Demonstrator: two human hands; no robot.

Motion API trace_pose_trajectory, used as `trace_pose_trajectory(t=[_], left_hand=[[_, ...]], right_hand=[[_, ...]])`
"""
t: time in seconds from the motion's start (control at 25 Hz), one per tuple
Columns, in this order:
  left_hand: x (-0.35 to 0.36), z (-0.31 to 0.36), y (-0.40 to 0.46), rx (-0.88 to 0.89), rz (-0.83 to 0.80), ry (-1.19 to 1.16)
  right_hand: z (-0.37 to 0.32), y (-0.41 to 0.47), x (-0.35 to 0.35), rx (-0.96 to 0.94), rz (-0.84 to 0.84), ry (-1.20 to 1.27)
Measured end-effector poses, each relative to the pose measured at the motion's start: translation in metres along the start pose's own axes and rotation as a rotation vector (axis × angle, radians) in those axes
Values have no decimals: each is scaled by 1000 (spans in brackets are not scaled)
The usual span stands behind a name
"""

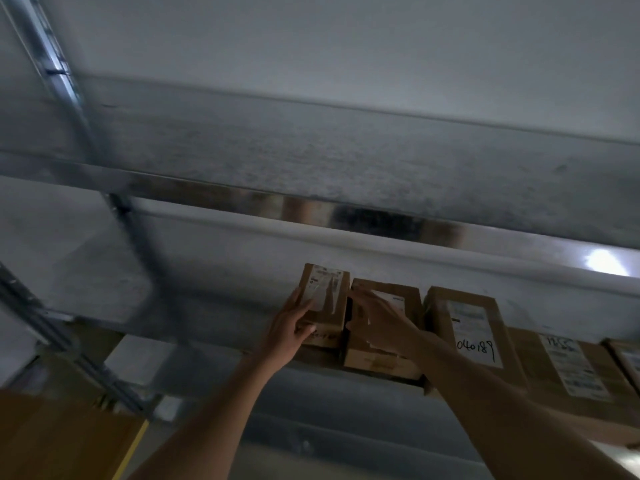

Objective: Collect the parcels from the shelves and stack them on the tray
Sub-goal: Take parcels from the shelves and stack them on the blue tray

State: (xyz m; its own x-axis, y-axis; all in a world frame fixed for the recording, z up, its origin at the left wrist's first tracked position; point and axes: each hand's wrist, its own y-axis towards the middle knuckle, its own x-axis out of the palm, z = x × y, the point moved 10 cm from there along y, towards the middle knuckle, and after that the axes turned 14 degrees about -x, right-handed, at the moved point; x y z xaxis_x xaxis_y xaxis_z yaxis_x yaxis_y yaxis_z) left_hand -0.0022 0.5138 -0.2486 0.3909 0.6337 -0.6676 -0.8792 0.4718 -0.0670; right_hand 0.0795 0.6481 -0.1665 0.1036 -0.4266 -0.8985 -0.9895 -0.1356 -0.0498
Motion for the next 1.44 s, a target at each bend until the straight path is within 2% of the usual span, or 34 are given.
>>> trace_pose_trajectory(t=[0.28, 0.4, 0.6, 0.76, 1.08, 1.44], left_hand=[[-15, -13, 0, 22, 18, -74], [-25, -17, 2, 2, 53, -148], [-24, -27, -3, 29, 76, -231], [-38, -17, -15, -40, 77, -234], [-114, 5, -88, -164, 272, -141], [-206, 34, -276, -425, 597, -32]], right_hand=[[-16, 29, 27, -66, -35, 1], [-13, 44, 49, -27, -80, -4], [-2, 51, 62, -3, -49, 25], [-14, 51, 55, -53, -35, 42], [-98, 38, 27, -277, -38, 88], [-262, -27, 3, -681, -113, 147]])
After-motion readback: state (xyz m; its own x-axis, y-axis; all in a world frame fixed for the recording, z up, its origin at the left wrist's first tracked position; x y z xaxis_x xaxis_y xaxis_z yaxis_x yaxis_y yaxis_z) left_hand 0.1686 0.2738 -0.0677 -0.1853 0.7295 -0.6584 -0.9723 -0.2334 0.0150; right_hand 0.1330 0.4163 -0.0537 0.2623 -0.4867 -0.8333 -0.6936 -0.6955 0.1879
